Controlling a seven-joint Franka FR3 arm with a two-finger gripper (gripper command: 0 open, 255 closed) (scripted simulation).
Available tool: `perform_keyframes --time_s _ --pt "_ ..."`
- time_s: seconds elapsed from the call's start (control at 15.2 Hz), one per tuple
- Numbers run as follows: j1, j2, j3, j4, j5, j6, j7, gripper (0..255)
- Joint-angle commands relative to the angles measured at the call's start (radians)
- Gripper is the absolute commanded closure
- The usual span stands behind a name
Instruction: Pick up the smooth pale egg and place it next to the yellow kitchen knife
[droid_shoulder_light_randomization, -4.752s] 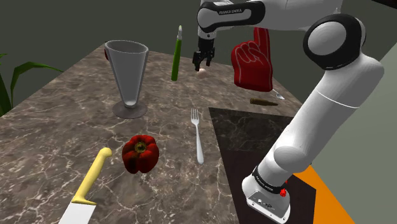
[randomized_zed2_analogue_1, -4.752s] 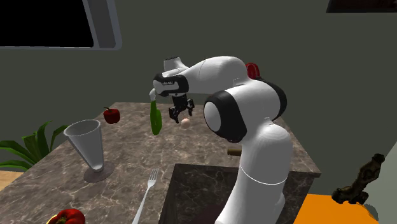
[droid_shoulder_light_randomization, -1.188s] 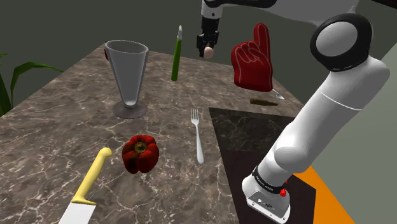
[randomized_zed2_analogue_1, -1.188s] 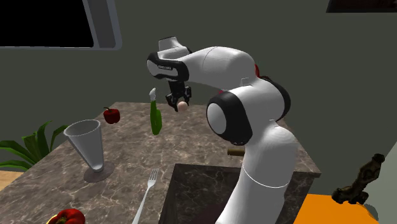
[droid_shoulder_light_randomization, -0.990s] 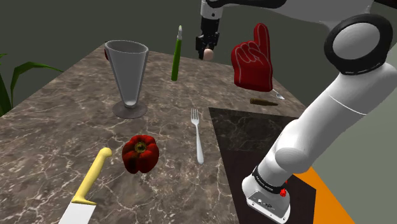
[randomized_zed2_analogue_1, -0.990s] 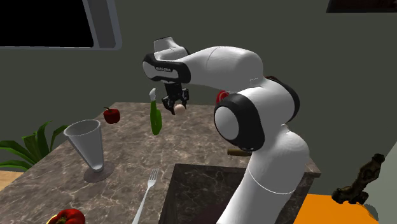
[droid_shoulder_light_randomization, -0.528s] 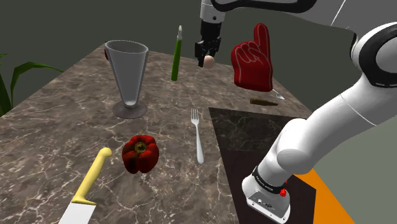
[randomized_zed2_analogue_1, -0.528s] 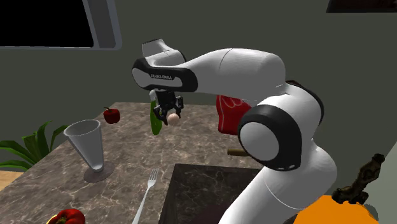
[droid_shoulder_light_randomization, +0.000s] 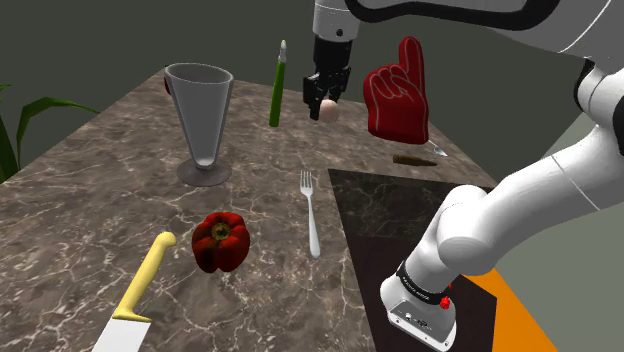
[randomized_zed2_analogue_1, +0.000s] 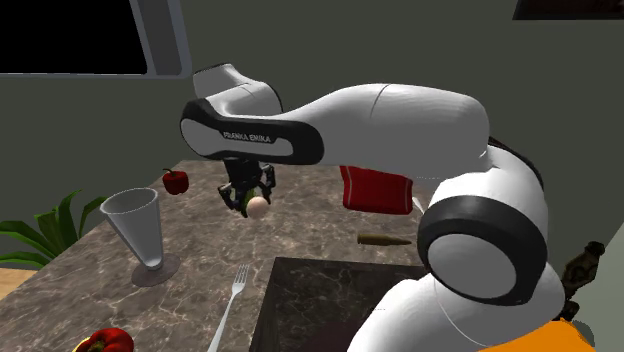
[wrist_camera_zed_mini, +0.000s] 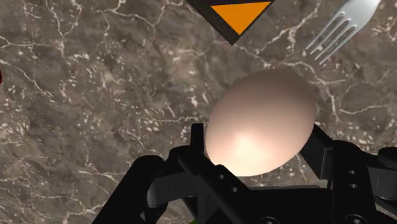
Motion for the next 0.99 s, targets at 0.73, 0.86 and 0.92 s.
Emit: perform_keyframes --time_s 0.73,0.86,0.92 --pt "0.113 -0.113 0.223 -0.052 0.147 -0.082 0.291 255" --pt "0.128 -0.115 0.261 -0.044 0.171 -0.092 0.339 255" --pt "0.135 -0.114 0.28 -0.038 0.183 -0.096 0.364 255"
